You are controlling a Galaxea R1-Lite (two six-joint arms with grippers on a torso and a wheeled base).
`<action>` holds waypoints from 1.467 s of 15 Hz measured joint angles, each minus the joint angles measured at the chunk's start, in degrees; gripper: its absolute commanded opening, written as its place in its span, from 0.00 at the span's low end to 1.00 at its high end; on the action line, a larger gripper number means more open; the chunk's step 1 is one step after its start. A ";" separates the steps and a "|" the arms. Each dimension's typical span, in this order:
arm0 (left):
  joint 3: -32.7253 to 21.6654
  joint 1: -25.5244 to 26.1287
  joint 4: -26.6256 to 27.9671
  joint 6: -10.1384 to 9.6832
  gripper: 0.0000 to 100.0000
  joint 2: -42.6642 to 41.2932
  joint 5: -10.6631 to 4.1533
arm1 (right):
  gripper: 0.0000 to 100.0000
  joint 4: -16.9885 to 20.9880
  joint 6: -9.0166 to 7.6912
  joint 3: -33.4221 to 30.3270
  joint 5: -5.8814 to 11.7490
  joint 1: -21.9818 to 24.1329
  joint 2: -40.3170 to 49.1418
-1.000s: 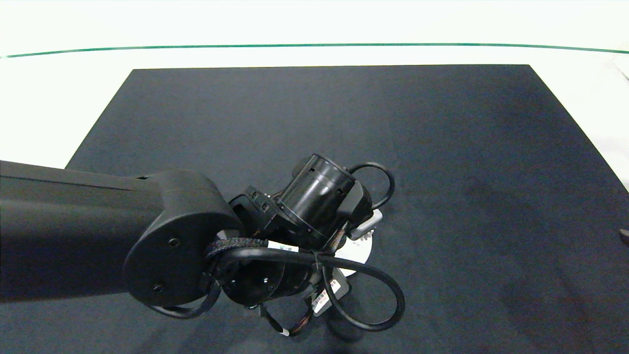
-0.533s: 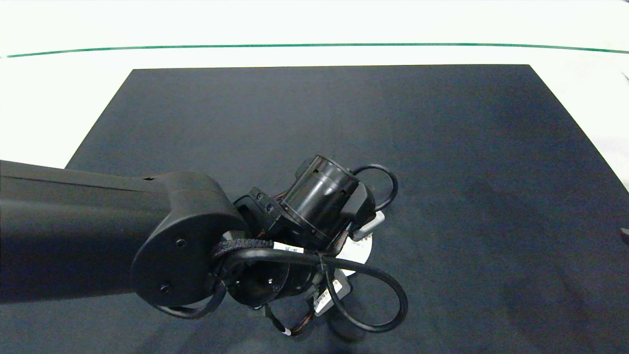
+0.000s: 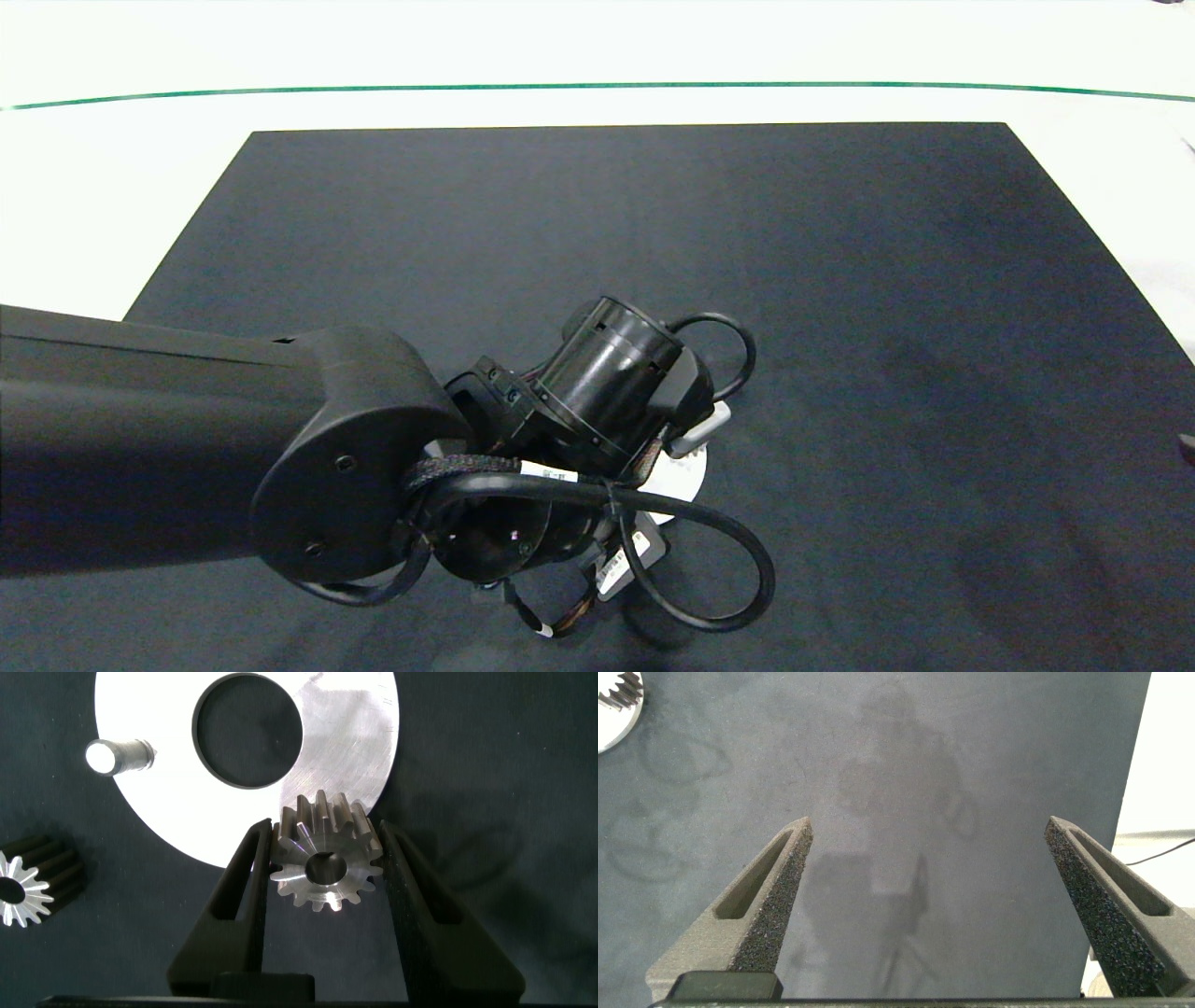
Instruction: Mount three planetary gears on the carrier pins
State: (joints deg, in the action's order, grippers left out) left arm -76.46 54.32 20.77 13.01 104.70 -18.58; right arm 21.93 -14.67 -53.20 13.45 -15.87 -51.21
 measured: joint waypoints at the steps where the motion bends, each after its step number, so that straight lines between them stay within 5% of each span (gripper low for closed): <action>1: 0.00 0.00 0.00 0.00 1.00 -0.11 0.00 | 1.00 0.00 0.01 0.01 0.00 0.00 0.00; 7: -0.28 0.09 0.12 -0.11 1.00 -0.96 -0.02 | 1.00 -0.07 0.00 -0.07 0.02 -0.02 0.02; 11: -5.24 -2.71 1.90 -0.33 1.00 -4.05 -0.02 | 1.00 -0.07 0.00 -1.95 0.09 -0.02 0.02; 15: -7.83 -7.69 3.64 -3.19 1.00 -6.14 0.01 | 1.00 0.00 -0.02 -1.26 0.06 0.00 0.28; 22: -4.18 -16.31 -2.80 -2.84 1.00 -5.67 3.29 | 1.00 -0.16 -0.35 -0.07 0.00 0.00 0.77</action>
State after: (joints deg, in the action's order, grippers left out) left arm -80.64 38.01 17.97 10.17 99.04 -15.29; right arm 21.77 -15.02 -53.27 13.45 -15.87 -50.44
